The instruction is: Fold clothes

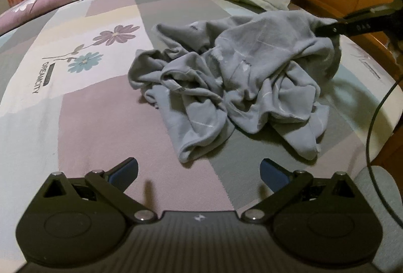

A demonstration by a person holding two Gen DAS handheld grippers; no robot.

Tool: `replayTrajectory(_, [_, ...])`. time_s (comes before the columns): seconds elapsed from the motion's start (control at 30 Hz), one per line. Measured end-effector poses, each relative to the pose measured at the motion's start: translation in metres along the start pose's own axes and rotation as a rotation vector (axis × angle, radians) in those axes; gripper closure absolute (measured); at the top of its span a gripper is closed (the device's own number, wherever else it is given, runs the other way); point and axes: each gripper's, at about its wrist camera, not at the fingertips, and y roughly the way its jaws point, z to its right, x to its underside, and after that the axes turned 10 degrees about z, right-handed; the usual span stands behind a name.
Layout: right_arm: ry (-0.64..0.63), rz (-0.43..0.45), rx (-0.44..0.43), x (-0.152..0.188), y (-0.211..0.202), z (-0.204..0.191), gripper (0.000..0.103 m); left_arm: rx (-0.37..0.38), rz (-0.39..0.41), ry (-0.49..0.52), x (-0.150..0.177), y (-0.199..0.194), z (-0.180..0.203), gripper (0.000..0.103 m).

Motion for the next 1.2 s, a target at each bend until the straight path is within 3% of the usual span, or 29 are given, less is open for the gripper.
replayTrajectory(0.47, [0.100,-0.149,0.313,0.035,0.001,0.076,0.080,0.051,0.047,0.066,-0.029,0.020,0.003,0.001])
replayTrajectory(0.63, [0.173,-0.192,0.363,0.046,0.015,0.097,0.077,0.047,0.029,0.069,-0.024,0.023,0.002,0.001])
replayTrajectory(0.77, [0.189,-0.156,0.372,0.046,0.005,0.090,0.067,0.022,0.022,0.080,-0.021,0.023,-0.001,0.001])
replayTrajectory(0.83, [0.196,-0.121,0.364,0.042,-0.008,0.080,0.058,0.005,0.021,0.092,-0.019,0.023,0.000,0.001])
replayTrajectory(0.9, [0.206,-0.081,0.353,0.038,-0.023,0.070,0.041,-0.008,0.021,0.100,-0.017,0.024,0.000,0.001])
replayTrajectory(1.0, [0.211,-0.021,0.297,0.032,-0.044,0.046,0.030,-0.020,0.023,0.109,-0.014,0.025,0.000,0.001])
replayTrajectory(1.2, [0.131,0.021,0.132,0.021,-0.051,-0.006,0.029,-0.029,0.003,0.115,-0.012,0.027,0.003,0.001])
